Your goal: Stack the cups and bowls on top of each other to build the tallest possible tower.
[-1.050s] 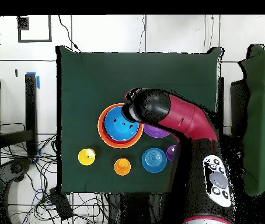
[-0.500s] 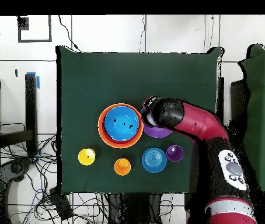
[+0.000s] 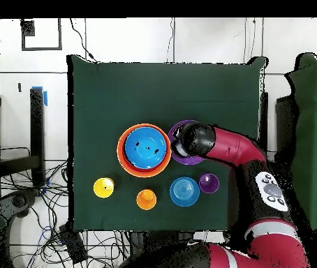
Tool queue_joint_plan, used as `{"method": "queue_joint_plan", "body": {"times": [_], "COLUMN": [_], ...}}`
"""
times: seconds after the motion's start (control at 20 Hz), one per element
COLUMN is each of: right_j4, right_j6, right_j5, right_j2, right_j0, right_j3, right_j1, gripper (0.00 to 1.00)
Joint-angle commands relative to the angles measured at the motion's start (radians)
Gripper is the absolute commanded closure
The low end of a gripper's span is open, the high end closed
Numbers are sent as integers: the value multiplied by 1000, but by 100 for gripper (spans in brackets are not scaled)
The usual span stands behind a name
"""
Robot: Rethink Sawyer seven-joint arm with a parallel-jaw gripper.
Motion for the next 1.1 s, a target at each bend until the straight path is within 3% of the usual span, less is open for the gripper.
{"method": "queue_joint_plan", "body": {"times": [0.05, 0.55, 1.1], "right_j4": [-97, -131, -117], "right_j6": [-106, -77, -93], "right_j5": [-63, -137, -89], "right_j2": [89, 93, 105], "right_j0": [28, 21, 10], "right_j3": [-94, -108, -108], "right_j1": [92, 149, 126], "gripper": [0, 0, 0]}}
